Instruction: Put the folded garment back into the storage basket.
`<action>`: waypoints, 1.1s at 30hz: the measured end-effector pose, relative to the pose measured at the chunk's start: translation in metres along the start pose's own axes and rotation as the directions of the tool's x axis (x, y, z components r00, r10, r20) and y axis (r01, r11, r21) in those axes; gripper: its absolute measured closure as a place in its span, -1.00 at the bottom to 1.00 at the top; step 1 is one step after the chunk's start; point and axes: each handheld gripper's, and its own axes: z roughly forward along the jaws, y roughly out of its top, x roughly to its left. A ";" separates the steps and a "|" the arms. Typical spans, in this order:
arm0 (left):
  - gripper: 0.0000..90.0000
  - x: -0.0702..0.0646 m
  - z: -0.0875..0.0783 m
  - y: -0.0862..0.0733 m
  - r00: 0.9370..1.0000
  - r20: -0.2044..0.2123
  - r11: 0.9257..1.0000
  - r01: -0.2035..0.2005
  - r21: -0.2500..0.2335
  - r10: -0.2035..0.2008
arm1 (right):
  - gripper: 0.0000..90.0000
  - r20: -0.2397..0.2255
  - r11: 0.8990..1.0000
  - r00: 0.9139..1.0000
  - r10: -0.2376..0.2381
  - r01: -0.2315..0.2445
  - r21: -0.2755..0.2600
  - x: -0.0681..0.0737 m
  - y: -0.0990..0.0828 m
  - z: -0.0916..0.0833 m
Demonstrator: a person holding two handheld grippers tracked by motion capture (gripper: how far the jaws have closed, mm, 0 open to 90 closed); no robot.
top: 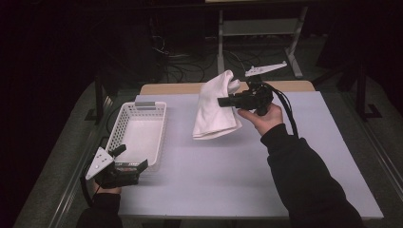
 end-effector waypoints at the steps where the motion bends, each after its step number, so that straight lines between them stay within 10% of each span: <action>1: -1.00 0.000 0.000 0.000 1.000 0.000 1.000 0.001 0.000 -0.001 | 0.69 0.000 1.000 1.000 0.000 0.000 0.000 0.000 0.000 0.000; 33: -1.00 0.000 0.000 0.000 1.000 0.006 1.000 0.000 0.005 0.000 | 0.69 -0.028 0.998 0.998 -0.055 0.056 0.022 0.020 0.035 0.043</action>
